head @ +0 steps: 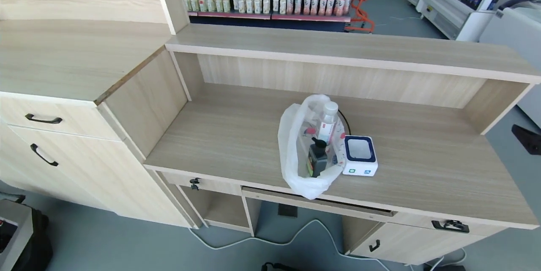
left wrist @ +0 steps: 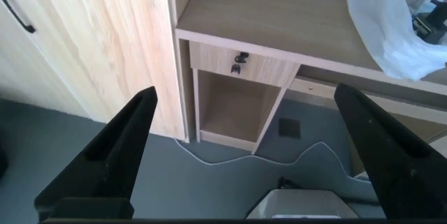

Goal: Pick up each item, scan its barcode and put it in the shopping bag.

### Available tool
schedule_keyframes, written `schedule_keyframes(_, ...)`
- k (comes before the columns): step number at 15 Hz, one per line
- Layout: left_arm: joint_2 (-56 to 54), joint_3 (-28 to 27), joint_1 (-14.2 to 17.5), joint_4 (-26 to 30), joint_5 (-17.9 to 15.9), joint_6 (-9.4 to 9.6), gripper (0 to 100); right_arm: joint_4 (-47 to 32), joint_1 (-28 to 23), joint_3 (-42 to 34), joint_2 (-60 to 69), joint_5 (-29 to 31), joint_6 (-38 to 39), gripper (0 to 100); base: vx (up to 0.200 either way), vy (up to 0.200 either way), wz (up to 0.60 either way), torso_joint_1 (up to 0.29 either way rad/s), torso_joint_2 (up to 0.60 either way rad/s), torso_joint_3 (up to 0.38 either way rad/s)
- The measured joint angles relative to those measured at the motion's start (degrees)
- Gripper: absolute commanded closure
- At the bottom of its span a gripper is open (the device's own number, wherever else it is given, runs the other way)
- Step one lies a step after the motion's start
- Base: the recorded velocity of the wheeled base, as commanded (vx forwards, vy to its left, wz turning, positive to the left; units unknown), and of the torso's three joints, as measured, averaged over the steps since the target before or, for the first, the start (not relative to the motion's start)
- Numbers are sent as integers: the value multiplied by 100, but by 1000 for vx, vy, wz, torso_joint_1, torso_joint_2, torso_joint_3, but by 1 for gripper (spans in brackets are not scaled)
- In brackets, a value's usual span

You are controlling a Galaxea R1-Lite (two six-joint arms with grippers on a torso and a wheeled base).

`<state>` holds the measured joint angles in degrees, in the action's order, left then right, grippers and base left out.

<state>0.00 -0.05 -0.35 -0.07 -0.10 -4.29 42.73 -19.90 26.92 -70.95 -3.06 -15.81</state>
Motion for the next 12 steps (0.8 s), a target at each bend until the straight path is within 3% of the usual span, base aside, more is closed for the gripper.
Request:
schedule_keyframes(2, 2, 0, 2, -2, 0, 0, 0, -215, -16, -317, 386, 150, 73, 0, 0, 0, -600, 7, 5, 5)
schedule_keyframes(8, 2, 0, 2, 0, 0, 0, 0, -490, 247, -2206, 2391, 77, 755, 0, 0, 0, 0, 0, 0, 0)
schedule_keyframes(12, 2, 0, 2, 0, 0, 0, 0, -2092, 937, -2619, 4063, 77, 1172, 0, 0, 0, 0, 0, 0, 0)
